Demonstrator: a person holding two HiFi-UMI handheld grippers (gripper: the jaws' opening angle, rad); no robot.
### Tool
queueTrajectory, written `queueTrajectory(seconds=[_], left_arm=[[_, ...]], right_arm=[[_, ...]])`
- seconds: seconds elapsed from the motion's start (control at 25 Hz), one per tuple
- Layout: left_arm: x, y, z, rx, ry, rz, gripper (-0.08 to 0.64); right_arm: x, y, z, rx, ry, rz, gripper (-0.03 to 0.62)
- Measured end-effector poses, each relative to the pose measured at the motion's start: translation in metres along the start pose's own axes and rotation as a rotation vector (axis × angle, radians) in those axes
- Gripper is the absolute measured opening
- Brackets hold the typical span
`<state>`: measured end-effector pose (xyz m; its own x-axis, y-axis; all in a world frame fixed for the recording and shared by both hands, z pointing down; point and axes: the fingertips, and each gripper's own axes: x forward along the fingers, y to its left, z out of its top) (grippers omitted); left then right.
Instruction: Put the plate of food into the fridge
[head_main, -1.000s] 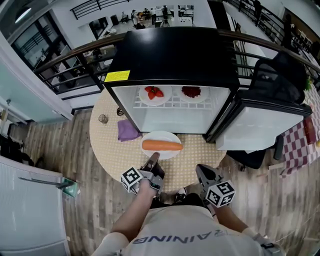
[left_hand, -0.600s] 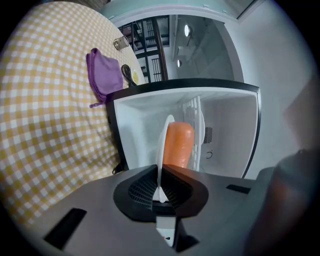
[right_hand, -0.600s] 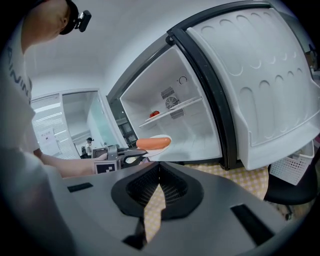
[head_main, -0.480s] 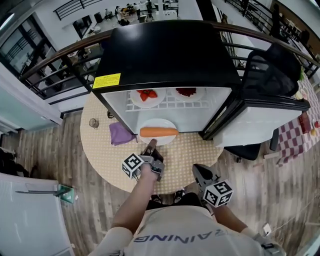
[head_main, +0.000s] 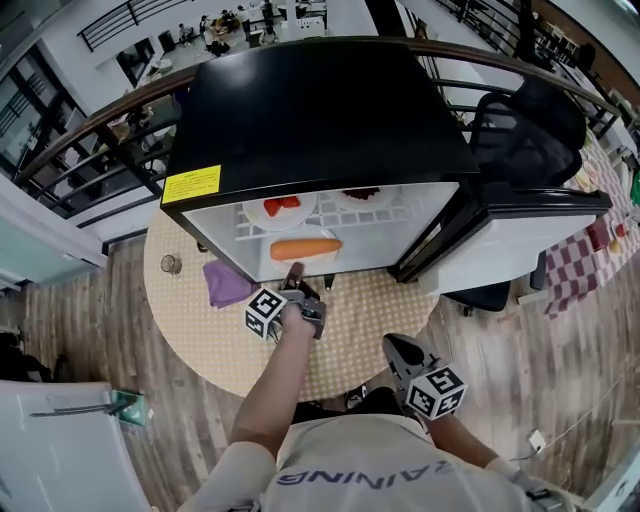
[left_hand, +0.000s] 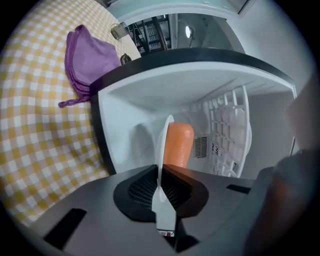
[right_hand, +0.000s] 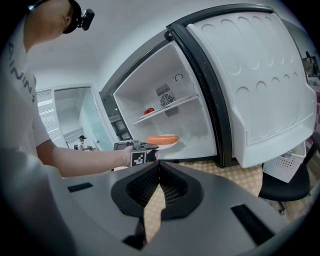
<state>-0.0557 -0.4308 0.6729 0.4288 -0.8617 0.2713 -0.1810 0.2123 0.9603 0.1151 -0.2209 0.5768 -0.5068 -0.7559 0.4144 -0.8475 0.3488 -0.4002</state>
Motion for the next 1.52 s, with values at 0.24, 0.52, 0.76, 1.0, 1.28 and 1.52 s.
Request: queueTrajectory(seconds=[0.24,0.52,0.76,1.0,1.28,1.52], left_arm=[[0.031,0.010,0.012,-0.034,-0.035,0.034,0.028],[0.050,0.017,0.021,-0.051,-0.060,0.074,0.034],[0.057,0.017,0.024,-0.047,-0.070,0.081,0.035],[0.060,0.011,0.022,0.011,-0.022,0.080,0.040],[0.064,-0.010,0.006,0.289,0.113,0.043,0.204],[0.065,-0.011,-0.015,0.670,0.252,0.107,0.238]], right_arm=[[0.003,0.000,-0.004,0.007,0.019,-0.016,0.023],[0.006,-0.005,-0.008,0.020,0.029,-0.026,0.023],[0.007,-0.011,-0.005,0.028,0.021,-0.037,0.023],[0.010,-0.007,-0.008,0.038,0.031,-0.019,0.023],[0.013,-0.002,-0.010,0.034,0.041,0.007,0.023],[0.011,-0.004,-0.009,0.031,0.040,0.014,0.023]])
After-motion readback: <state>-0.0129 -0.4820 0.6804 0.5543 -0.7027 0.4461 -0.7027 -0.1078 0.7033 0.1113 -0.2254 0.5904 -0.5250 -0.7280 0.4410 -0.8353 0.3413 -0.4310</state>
